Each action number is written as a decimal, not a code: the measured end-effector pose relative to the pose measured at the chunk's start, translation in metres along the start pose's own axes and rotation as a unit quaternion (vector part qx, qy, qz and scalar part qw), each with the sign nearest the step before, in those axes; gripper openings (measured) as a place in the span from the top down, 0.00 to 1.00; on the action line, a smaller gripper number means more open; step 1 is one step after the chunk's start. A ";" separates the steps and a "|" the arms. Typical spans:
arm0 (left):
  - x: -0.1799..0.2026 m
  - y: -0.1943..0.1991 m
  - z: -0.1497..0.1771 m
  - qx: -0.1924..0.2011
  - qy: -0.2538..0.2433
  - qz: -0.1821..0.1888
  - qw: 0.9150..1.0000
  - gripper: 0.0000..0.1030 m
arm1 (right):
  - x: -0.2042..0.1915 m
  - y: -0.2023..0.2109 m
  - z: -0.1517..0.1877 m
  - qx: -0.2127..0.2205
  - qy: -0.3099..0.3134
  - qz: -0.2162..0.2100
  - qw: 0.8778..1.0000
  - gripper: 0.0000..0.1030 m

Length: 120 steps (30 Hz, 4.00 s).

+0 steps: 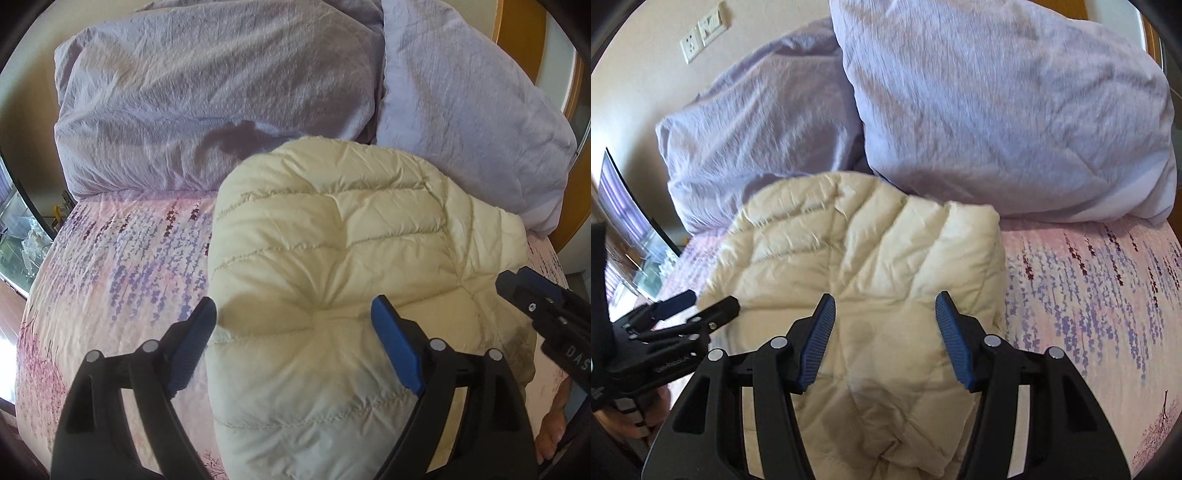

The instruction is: Fold large clothes

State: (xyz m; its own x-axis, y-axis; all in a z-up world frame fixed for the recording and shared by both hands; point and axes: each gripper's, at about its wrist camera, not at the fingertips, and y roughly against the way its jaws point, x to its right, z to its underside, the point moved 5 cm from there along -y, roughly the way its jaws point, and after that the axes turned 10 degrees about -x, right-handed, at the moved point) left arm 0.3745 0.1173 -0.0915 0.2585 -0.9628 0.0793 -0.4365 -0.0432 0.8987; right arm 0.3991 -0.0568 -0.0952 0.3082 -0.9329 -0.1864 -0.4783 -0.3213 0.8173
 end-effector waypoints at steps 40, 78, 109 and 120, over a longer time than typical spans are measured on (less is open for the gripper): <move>0.007 -0.036 0.018 -0.039 0.004 -0.014 0.999 0.02 | 0.030 -0.041 0.024 -0.061 -0.031 0.052 0.996 0.18; -0.028 0.140 0.174 0.013 -0.019 0.035 0.999 0.02 | -0.034 0.122 0.164 -0.081 0.007 0.047 0.996 0.02; -0.015 0.158 0.201 0.029 -0.012 0.070 0.997 0.02 | -0.048 0.145 0.185 -0.043 -0.017 0.031 0.998 0.02; -0.014 0.157 0.202 0.027 -0.008 0.075 0.997 0.02 | -0.043 0.147 0.186 -0.042 -0.026 0.031 0.998 0.02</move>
State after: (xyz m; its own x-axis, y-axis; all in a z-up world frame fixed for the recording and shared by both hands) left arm 0.1283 0.0704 -0.0382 0.1730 -0.9635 0.2042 -0.5149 0.0883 0.8527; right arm 0.1627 -0.0939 -0.0685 0.2366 -0.9583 -0.1604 -0.4240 -0.2504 0.8704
